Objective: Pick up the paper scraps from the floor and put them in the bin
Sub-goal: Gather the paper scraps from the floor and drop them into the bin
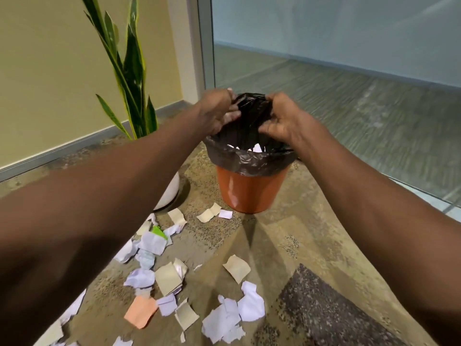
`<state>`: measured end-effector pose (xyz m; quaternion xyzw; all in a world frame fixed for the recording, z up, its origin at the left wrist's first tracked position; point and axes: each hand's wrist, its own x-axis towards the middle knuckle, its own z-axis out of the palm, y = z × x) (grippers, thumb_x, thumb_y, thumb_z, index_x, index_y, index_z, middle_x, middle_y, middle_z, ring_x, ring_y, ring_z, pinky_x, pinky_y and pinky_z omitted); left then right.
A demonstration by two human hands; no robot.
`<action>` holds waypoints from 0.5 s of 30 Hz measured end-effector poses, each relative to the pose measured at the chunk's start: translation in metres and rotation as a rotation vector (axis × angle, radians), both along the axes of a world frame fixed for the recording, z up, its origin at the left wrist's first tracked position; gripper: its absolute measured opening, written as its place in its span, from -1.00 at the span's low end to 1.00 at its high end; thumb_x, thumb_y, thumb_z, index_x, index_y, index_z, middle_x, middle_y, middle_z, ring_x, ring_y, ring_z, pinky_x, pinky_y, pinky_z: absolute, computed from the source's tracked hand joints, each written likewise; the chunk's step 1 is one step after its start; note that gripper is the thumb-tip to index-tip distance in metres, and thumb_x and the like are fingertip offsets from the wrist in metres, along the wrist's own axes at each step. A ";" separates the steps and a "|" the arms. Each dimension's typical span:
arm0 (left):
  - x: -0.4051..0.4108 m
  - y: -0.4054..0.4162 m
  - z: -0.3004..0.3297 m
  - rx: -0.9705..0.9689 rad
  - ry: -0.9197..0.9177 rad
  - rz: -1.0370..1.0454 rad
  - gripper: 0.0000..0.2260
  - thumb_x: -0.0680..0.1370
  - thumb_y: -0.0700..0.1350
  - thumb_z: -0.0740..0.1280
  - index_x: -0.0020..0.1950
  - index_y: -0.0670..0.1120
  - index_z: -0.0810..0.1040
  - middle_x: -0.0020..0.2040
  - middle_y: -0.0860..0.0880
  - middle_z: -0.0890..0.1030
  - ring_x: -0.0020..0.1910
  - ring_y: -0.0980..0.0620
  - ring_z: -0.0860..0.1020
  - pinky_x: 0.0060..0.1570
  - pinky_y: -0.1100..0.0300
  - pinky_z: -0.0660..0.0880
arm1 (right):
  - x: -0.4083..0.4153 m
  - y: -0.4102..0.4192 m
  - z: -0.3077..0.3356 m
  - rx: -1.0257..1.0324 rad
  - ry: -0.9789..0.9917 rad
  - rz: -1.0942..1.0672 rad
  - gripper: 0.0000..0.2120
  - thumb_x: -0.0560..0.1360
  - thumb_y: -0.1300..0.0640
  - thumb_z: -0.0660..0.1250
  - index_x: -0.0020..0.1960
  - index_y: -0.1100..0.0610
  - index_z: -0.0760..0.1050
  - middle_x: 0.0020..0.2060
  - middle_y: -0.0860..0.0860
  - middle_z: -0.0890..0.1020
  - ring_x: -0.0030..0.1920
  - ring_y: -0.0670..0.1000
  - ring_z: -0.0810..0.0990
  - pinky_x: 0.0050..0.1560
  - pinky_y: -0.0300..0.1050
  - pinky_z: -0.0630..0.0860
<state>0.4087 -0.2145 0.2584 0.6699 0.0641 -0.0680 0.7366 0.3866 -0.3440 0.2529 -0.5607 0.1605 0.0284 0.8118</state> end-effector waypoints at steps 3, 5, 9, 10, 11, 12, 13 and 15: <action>-0.022 0.022 -0.006 -0.047 -0.130 0.128 -0.77 0.64 -0.16 0.23 -0.20 -0.14 0.51 -0.32 -0.04 0.59 -0.43 0.09 0.51 -0.50 0.31 0.41 | -0.018 0.018 -0.007 -0.211 -0.185 -0.083 -0.85 0.61 0.21 0.21 -0.09 0.18 0.51 -0.27 0.11 0.57 -0.38 0.02 0.54 -0.44 -0.21 0.49; -0.044 0.043 -0.020 -0.033 -0.174 0.169 -0.82 0.62 -0.15 0.23 -0.14 -0.11 0.55 -0.35 0.01 0.59 -0.47 0.12 0.48 -0.53 0.32 0.29 | -0.043 0.037 -0.022 -0.307 -0.350 -0.101 -0.87 0.55 0.21 0.30 -0.15 0.16 0.58 -0.39 0.09 0.61 -0.44 0.02 0.54 -0.46 -0.20 0.47; -0.091 0.077 -0.080 0.042 -0.172 0.230 -0.78 0.65 -0.11 0.20 -0.16 -0.05 0.54 -0.31 0.02 0.57 -0.45 0.15 0.43 -0.51 0.32 0.25 | -0.104 0.071 -0.087 -0.604 -0.533 0.091 -0.87 0.55 0.17 0.35 -0.13 0.18 0.62 -0.42 -0.02 0.65 -0.44 -0.09 0.59 -0.45 -0.22 0.51; -0.102 0.086 -0.100 0.051 -0.137 0.242 -0.78 0.64 -0.12 0.21 -0.17 -0.07 0.54 -0.31 0.00 0.57 -0.46 0.15 0.42 -0.49 0.30 0.26 | -0.118 0.075 -0.111 -0.709 -0.543 0.163 -0.88 0.55 0.15 0.37 -0.11 0.18 0.62 -0.36 -0.03 0.66 -0.37 -0.08 0.62 -0.35 -0.16 0.58; -0.115 0.095 -0.119 0.105 -0.097 0.267 -0.79 0.63 -0.13 0.23 -0.17 -0.10 0.57 -0.30 -0.03 0.58 -0.46 0.15 0.44 -0.46 0.26 0.29 | -0.132 0.076 -0.137 -0.807 -0.528 0.249 -0.87 0.54 0.10 0.39 -0.04 0.16 0.61 -0.23 -0.02 0.69 -0.25 -0.05 0.65 -0.15 -0.04 0.64; -0.127 0.106 -0.141 0.215 -0.078 0.299 -0.79 0.62 -0.14 0.25 -0.16 -0.13 0.60 -0.28 -0.07 0.62 -0.43 0.14 0.48 -0.41 0.23 0.34 | -0.147 0.074 -0.161 -0.891 -0.478 0.362 -0.74 0.51 0.00 0.41 0.11 0.13 0.58 -0.04 0.00 0.69 -0.07 -0.04 0.65 0.09 0.05 0.61; -0.141 0.118 -0.161 0.363 -0.072 0.330 -0.78 0.60 -0.13 0.26 -0.16 -0.15 0.64 -0.25 -0.11 0.66 -0.37 0.10 0.53 -0.35 0.20 0.37 | -0.161 0.067 -0.185 -0.954 -0.401 0.506 -0.51 0.47 -0.13 0.42 0.31 0.08 0.48 0.19 0.02 0.61 0.15 -0.03 0.59 0.27 0.09 0.52; -0.170 0.141 -0.200 0.594 -0.073 0.362 -0.77 0.60 -0.07 0.28 -0.11 -0.15 0.67 -0.16 -0.14 0.70 -0.19 -0.01 0.60 -0.23 0.17 0.37 | -0.184 0.044 -0.231 -1.130 -0.293 0.796 -0.02 0.35 -0.40 0.40 0.58 -0.05 0.04 0.55 0.01 0.21 0.53 0.00 0.22 0.51 0.09 0.22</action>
